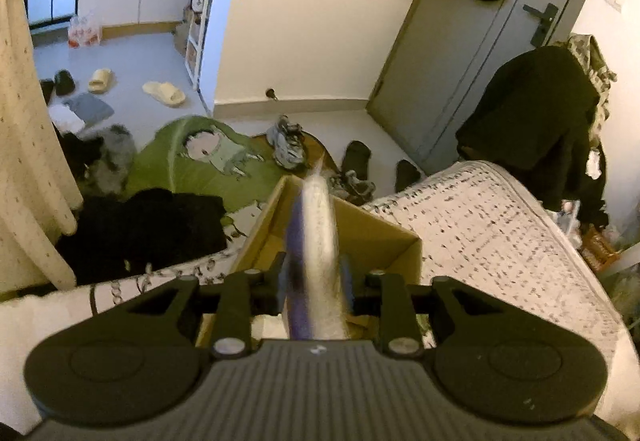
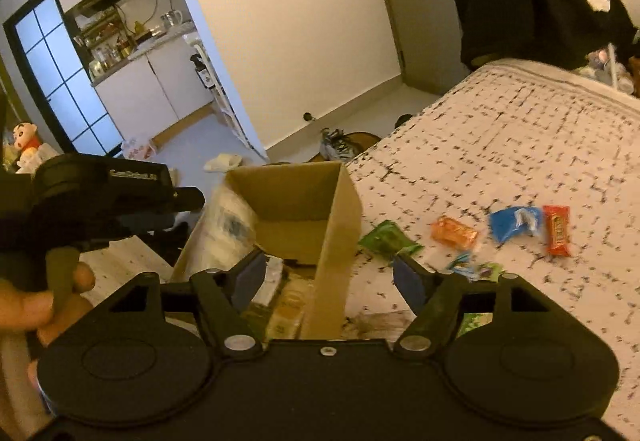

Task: Organize snacks
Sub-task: 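Lower both held snacks into the cardboard box and open both grippers, then withdraw both tools from the box back toward the remaining snacks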

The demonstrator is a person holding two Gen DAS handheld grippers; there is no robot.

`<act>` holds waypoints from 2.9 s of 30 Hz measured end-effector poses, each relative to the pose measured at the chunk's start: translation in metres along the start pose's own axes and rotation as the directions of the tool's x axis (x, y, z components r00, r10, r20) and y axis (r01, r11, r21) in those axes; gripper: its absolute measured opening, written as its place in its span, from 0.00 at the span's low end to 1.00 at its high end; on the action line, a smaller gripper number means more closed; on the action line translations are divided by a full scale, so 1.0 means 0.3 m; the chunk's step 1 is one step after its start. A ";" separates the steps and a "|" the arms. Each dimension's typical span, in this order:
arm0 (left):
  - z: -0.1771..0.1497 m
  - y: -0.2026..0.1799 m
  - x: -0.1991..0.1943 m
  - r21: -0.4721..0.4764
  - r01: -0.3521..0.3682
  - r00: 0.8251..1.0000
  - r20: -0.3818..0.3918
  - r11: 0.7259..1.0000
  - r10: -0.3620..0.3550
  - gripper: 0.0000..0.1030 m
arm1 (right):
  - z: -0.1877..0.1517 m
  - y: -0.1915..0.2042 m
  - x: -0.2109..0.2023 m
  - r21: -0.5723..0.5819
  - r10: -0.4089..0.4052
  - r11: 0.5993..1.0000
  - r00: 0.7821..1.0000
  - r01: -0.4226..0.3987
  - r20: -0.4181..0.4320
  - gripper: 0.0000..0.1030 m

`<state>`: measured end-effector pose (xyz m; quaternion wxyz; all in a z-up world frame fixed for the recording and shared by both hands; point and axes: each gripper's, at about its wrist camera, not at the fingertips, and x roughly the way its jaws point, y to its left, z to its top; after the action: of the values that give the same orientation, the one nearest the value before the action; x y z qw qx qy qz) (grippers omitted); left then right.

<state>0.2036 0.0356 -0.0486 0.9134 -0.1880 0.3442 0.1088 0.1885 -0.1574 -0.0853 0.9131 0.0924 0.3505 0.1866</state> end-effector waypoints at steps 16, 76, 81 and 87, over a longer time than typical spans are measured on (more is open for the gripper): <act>-0.075 0.019 -0.106 0.011 -0.063 0.998 -0.010 0.998 0.063 0.75 | 0.006 0.027 -0.130 -0.137 -0.004 0.990 0.999 0.011 0.049 0.93; -0.375 -0.317 -0.167 0.101 0.120 0.982 -0.159 0.988 -0.103 1.00 | -0.064 -0.410 -0.233 -0.047 -0.207 0.978 0.977 0.205 -0.045 1.00; -0.396 -0.317 -0.144 0.086 0.118 0.987 -0.120 0.989 -0.108 0.99 | -0.069 -0.439 -0.192 -0.047 -0.237 0.971 0.970 0.235 -0.045 1.00; -0.444 -0.312 -0.090 0.067 0.088 0.991 -0.107 0.994 -0.080 0.99 | -0.063 -0.474 -0.140 -0.002 -0.240 0.970 0.966 0.241 -0.090 1.00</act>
<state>0.1361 -0.1069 -0.0974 0.9041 -0.1750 0.3868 0.0480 0.1861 -0.3035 -0.1165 0.9119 0.0450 0.4006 0.0767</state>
